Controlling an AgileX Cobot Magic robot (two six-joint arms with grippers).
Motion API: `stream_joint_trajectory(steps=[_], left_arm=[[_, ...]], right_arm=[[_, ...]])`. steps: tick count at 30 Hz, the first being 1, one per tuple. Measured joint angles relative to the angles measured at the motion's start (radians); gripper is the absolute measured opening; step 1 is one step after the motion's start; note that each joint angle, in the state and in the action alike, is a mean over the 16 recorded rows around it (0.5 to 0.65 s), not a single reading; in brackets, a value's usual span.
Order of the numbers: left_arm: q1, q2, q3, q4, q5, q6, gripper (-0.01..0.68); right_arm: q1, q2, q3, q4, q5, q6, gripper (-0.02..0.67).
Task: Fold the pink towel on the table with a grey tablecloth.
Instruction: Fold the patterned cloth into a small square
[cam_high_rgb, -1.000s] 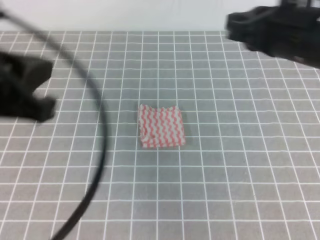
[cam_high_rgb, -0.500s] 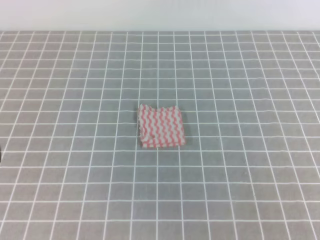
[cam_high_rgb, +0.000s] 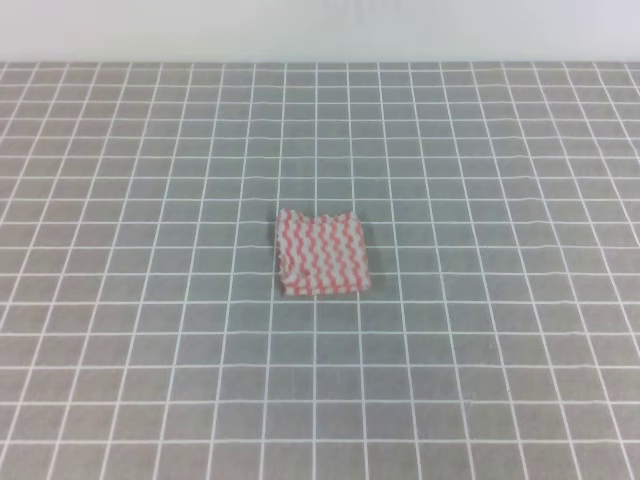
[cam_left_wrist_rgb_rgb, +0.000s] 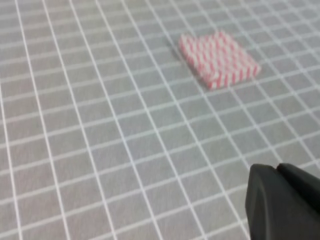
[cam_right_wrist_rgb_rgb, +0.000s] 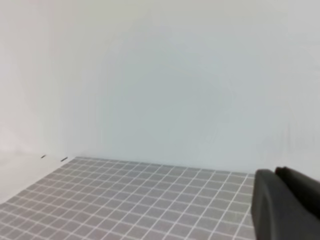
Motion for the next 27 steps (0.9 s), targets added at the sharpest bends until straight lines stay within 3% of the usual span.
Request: stream_joint_trajectory(steps=[27], left_arm=[[0.000, 0.001, 0.000, -0.004, 0.065, 0.000, 0.000]], right_arm=[[0.000, 0.020, 0.001, -0.008, 0.144, 0.002, -0.016]])
